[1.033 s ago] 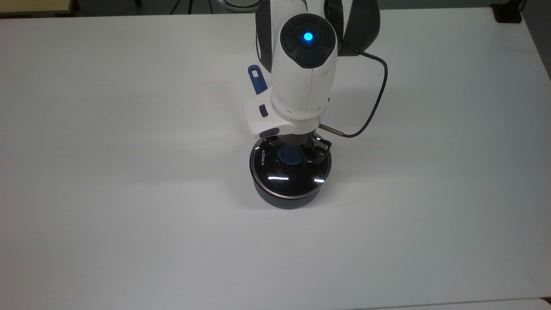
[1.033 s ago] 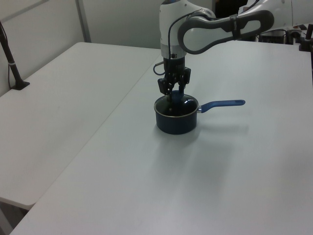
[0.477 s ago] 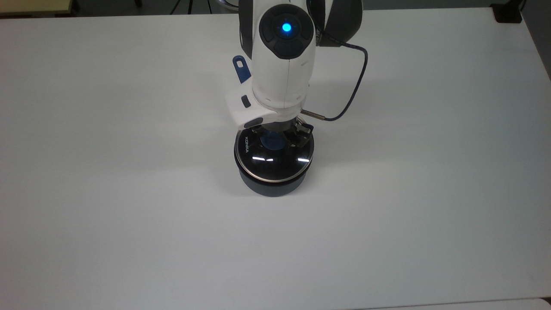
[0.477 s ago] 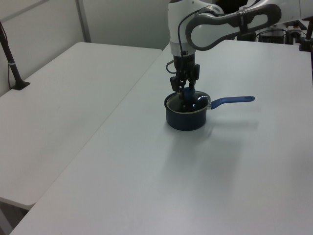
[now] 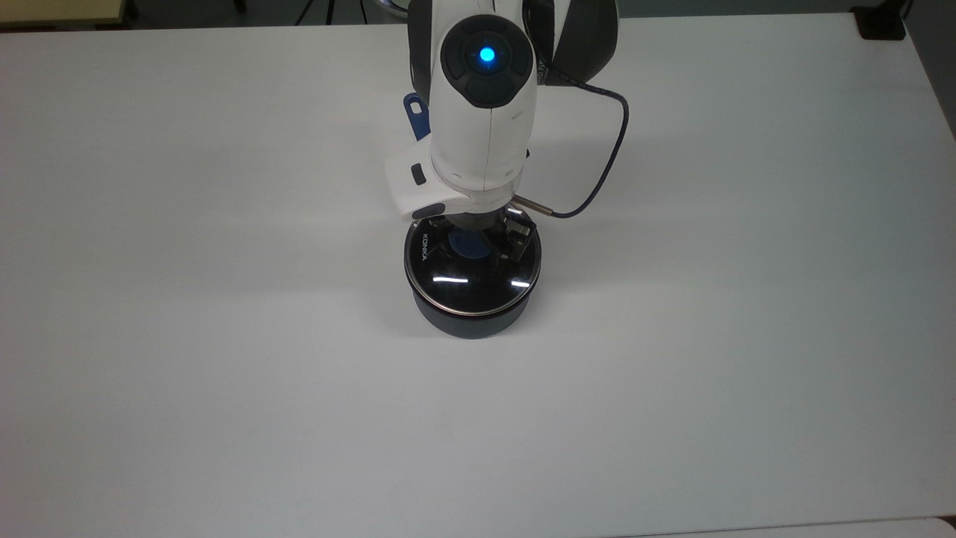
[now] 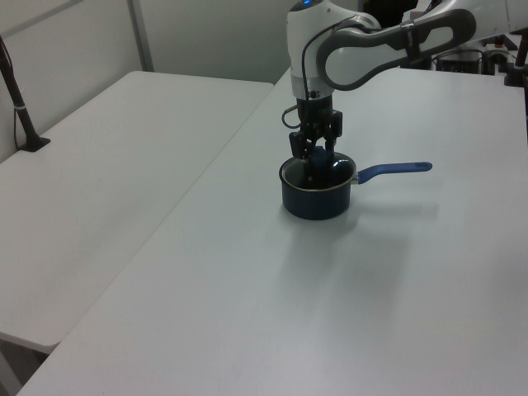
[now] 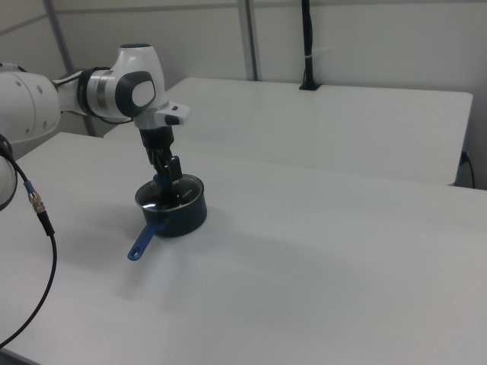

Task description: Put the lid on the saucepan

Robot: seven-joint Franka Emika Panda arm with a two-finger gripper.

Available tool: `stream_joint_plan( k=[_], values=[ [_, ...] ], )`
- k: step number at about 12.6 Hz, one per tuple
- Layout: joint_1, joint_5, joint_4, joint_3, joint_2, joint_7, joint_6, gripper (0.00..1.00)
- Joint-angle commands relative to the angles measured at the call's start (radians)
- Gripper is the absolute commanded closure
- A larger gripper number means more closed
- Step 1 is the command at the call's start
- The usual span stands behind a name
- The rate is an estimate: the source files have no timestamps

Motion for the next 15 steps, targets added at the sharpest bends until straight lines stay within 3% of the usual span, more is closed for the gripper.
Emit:
stream_joint_plan(
  k=[1, 3, 5, 8, 10, 15],
  values=[
    [0.010, -0.016, -0.039, -0.013, -0.020, 0.042, 0.064, 0.32],
    [0.011, -0.019, -0.039, -0.013, -0.020, 0.039, 0.063, 0.26],
    [0.011, -0.013, -0.037, -0.013, -0.022, 0.044, 0.063, 0.28],
    [0.011, -0.012, -0.016, -0.013, -0.023, 0.062, 0.063, 0.46],
    [0.010, -0.013, -0.014, -0.014, -0.028, 0.064, 0.063, 0.50],
    [0.013, -0.027, -0.019, -0.019, -0.042, 0.036, 0.061, 0.45]
  ],
)
